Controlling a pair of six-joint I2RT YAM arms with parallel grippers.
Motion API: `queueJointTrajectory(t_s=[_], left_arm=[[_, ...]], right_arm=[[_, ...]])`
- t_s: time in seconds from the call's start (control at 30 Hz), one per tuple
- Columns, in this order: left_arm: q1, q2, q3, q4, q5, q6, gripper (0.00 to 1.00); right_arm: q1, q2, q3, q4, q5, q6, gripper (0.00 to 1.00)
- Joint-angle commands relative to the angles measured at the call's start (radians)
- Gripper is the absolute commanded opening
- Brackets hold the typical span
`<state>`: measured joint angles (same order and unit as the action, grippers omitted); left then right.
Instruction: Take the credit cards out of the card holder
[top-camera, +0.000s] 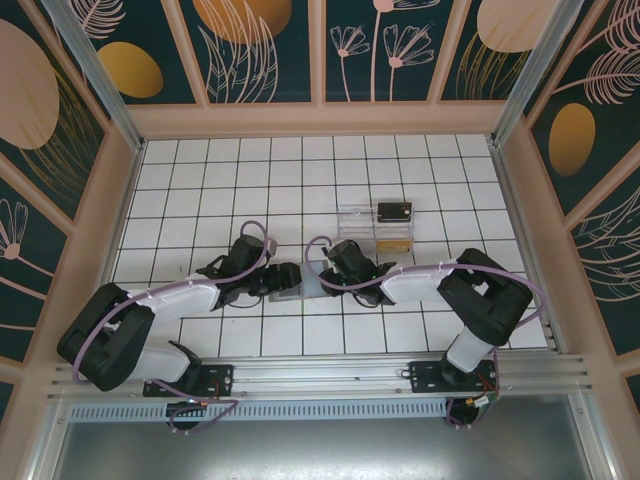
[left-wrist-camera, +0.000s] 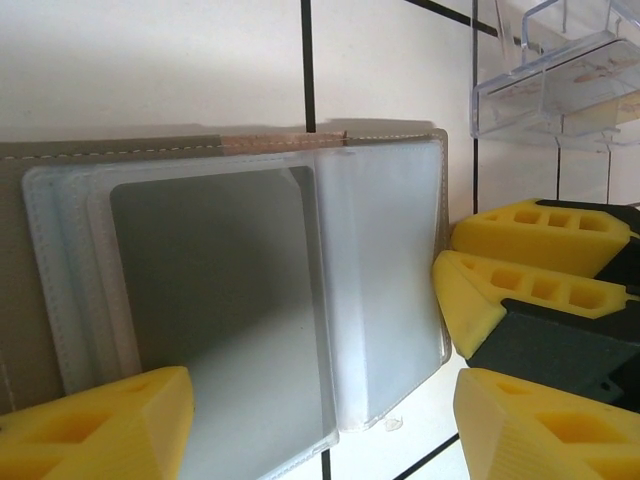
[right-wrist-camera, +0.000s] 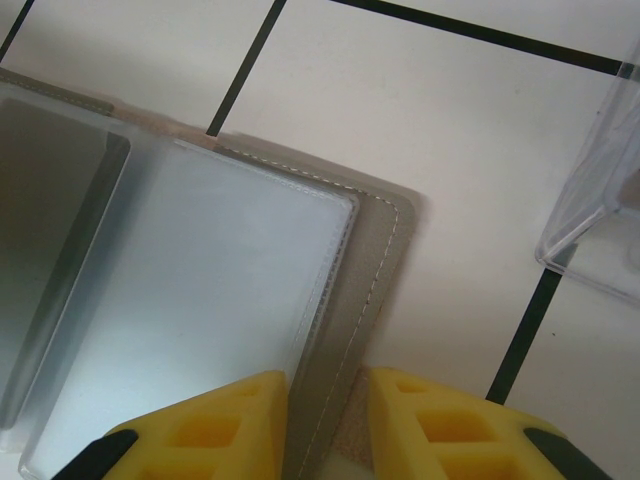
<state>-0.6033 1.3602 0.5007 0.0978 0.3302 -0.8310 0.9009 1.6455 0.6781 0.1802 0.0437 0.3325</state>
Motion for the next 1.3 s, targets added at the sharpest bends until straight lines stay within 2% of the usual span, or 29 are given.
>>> queueJointTrajectory(t_s=[0.0, 0.13, 0.83, 1.07, 1.27], left_arm=[[-0.002, -0.054, -0.008, -0.047, -0.046, 0.01, 0.7], [-0.003, -0.075, -0.011, -0.078, -0.082, 0.01, 0.7], [-0.002, -0.002, -0.008, -0.051, -0.043, 0.01, 0.7], [-0.002, 0.042, -0.015, 0.022, 0.019, -0.008, 0.7], [-0.003, 0.035, -0.012, 0.023, 0.021, -0.008, 0.71]], right_arm=[[0.0, 0.035, -0.002, -0.036, -0.022, 0.016, 0.3], [0.0, 0.041, 0.003, -0.033, -0.025, 0.015, 0.3], [0.0, 0.041, 0.001, -0.035, -0.024, 0.016, 0.3], [0.001, 0.043, 0.003, -0.035, -0.024, 0.017, 0.3], [0.001, 0.042, 0.002, -0.038, -0.022, 0.017, 0.3]])
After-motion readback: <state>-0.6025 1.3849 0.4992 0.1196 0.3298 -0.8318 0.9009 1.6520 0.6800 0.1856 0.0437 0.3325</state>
